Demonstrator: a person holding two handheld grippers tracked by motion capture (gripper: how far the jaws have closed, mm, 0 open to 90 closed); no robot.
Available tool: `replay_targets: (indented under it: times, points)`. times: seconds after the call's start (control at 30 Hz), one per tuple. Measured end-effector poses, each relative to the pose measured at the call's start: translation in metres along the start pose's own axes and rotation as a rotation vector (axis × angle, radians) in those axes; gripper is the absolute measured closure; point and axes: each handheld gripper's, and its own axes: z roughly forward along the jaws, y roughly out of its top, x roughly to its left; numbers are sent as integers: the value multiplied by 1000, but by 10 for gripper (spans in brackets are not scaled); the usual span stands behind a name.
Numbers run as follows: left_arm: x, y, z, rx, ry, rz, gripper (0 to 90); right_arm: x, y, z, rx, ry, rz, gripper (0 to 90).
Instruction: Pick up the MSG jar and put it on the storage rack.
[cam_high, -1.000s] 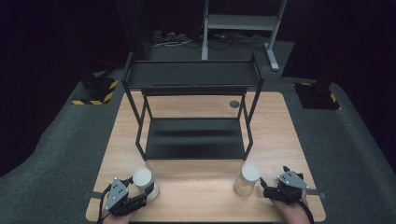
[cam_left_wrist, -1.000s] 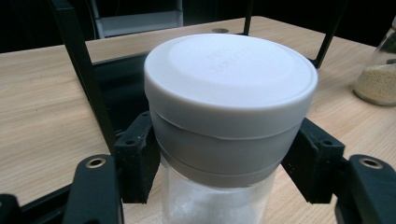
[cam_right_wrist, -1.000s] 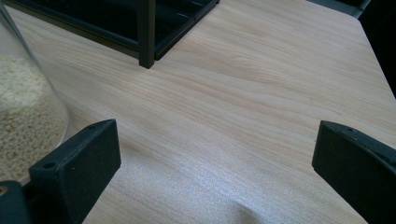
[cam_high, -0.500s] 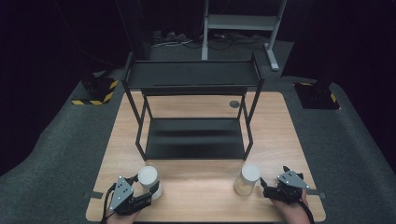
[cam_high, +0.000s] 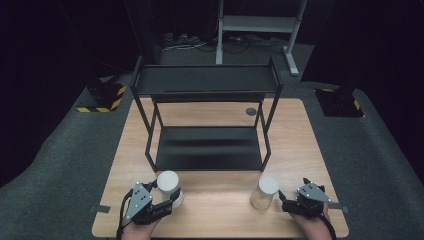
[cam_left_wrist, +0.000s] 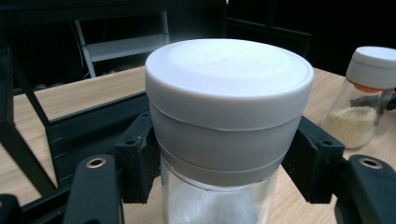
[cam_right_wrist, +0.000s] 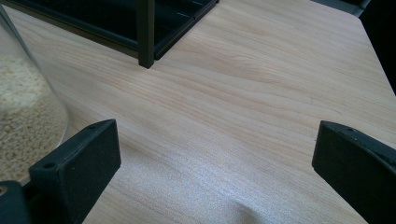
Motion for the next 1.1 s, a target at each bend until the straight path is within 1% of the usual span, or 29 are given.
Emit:
replay_targets:
  times: [0.1,0.17,0.23,0.33,0.4,0.53,0.6,0.67,0.83,1.0,1.1]
  points:
    - [-2,4,4,-5,-1,6,349,0,0,0,0,0,1,6]
    - [-2,8,9,-12,-15,15,349,0,0,0,0,0,3,6]
    - [-2,9,10,-16,-16,16,349,0,0,0,-1,1,4,6]
    - [-1,16,17,-31,-20,7,349,0,0,0,1,0,5,6]
    - [-1,18,18,-34,-21,7,349,-1,0,0,-1,1,4,6]
    - [0,28,24,-42,-21,13,349,-2,0,0,-1,6,9,6]
    - [3,32,28,-47,-36,3,349,-2,0,0,-1,7,11,6]
    - [4,37,30,-48,-39,4,349,-3,-1,-1,-3,7,12,6]
    - [7,47,34,-54,-38,9,349,-3,-1,-1,-2,7,16,6]
    - [12,59,35,-82,-30,-7,348,-3,0,0,1,8,10,6]
    - [13,70,34,-92,-17,6,348,-3,0,0,0,8,9,6]
